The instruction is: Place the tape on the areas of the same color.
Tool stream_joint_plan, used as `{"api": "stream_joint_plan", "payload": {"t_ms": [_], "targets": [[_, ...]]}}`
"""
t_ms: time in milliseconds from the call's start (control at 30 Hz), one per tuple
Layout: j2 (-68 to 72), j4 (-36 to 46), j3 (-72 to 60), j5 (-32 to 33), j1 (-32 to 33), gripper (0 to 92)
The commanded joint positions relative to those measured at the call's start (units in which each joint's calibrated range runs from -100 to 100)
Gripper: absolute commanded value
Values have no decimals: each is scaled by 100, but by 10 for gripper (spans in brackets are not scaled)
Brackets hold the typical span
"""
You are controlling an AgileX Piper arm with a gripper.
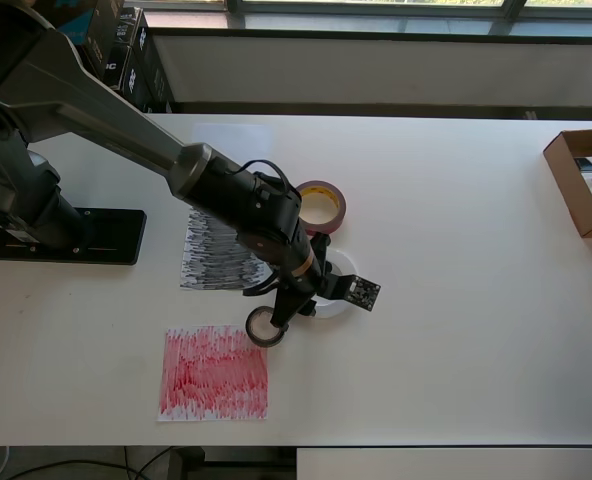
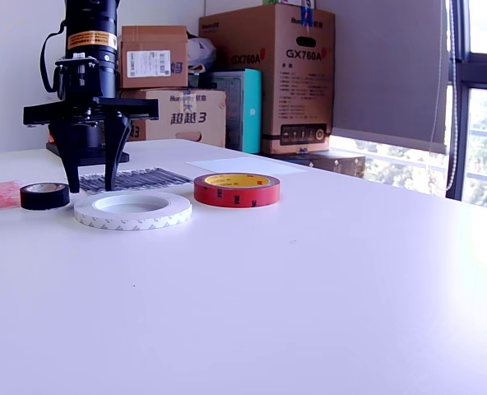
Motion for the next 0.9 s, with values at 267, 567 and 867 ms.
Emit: {"api": "stream_joint_plan", "payload": {"t_ms": [267,567,867], "targets": [[131,70,-41,22,-149,456],[131,70,-5,22,-165,454],[150,70,32,22,-118,452]]}}
